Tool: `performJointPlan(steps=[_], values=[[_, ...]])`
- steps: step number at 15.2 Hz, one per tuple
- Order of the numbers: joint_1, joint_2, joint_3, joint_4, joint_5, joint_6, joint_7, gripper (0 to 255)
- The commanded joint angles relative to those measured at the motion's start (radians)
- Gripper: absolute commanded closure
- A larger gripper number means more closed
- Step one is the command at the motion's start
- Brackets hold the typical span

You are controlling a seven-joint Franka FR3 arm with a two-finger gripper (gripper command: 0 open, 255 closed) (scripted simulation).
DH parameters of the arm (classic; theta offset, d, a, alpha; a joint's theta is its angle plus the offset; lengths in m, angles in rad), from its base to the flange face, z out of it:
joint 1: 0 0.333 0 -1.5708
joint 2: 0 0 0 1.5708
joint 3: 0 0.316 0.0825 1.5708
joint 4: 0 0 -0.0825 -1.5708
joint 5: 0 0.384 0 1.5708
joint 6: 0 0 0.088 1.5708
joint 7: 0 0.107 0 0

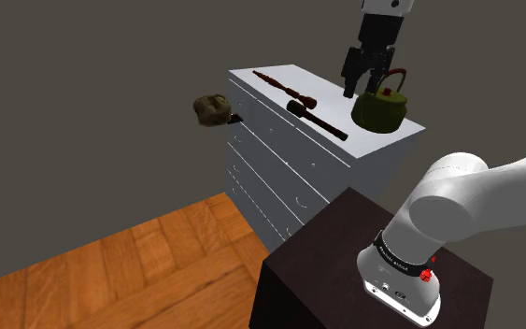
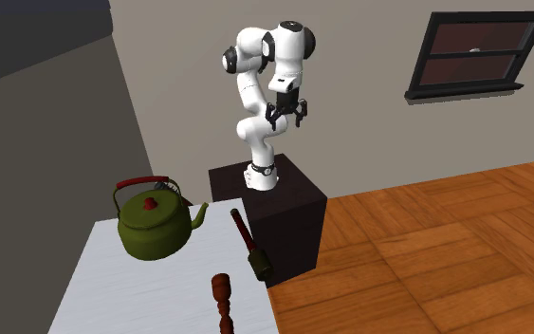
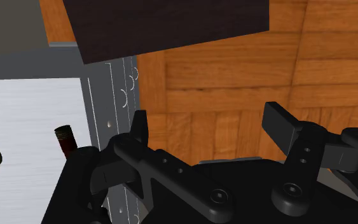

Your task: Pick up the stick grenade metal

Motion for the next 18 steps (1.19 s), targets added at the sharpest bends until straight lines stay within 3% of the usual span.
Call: performJointPlan(steps=[1,10,18], values=[[0.0,0.0,0.0,0.0,0.0,0.0,0.0,0],[-0.022,0.195,-0.144,-0.034,-0.096,0.251,-0.16,0],[-0.024,0.445,-0.268,0.028,-0.116,0.461,-0.305,0]])
